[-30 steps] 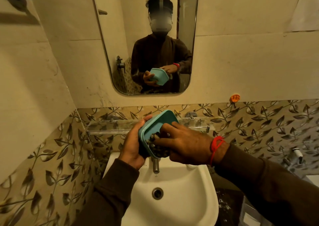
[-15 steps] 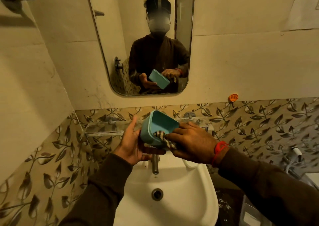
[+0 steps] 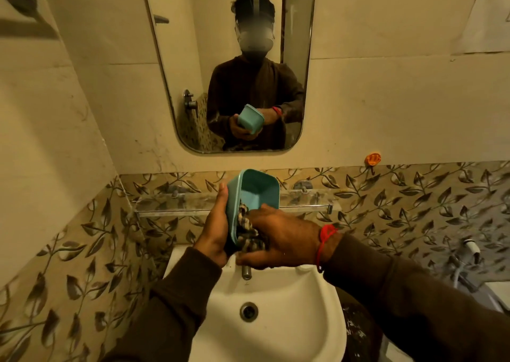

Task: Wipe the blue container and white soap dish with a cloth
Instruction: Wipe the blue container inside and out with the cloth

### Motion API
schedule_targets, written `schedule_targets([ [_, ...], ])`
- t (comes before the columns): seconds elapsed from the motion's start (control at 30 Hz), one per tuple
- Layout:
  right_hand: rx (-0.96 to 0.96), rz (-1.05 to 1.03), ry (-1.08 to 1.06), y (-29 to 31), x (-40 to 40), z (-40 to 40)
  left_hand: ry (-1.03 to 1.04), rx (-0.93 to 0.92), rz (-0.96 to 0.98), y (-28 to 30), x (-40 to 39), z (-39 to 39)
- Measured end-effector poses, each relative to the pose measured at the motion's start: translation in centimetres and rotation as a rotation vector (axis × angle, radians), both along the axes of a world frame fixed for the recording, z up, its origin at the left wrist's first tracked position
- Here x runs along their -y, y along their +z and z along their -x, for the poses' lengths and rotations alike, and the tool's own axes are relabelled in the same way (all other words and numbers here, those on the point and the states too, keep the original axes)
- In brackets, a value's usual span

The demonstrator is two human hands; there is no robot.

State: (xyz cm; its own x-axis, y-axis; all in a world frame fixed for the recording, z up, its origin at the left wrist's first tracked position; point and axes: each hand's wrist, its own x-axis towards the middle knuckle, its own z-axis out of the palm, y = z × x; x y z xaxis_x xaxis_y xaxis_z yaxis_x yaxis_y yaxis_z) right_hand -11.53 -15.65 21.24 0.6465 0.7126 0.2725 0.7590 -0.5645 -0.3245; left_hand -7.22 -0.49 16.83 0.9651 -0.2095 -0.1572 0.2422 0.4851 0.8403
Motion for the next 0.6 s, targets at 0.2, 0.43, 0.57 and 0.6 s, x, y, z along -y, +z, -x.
schedule_targets([
  [0.2,0.373,0.316,-0.01,-1.4,0.5,0.0,-0.138,-0.187,-0.125,-1.4,-1.4,0.4],
  [0.43,-0.194,-0.293,-0.158,-0.7,-0.8,0.0,-0.107,0.061,0.038,-1.3,-1.0,0.9],
  [0.57,-0.301,-0.427,-0.239,-0.7,-1.9,-0.1,0.006,0.156,0.066,-1.9,0.0,1.6],
  [0.6,-0.321,-0.422,-0.221,-0.8,-2.0,0.0,-0.021,0.104,0.077,-1.5,0.1,1.6],
])
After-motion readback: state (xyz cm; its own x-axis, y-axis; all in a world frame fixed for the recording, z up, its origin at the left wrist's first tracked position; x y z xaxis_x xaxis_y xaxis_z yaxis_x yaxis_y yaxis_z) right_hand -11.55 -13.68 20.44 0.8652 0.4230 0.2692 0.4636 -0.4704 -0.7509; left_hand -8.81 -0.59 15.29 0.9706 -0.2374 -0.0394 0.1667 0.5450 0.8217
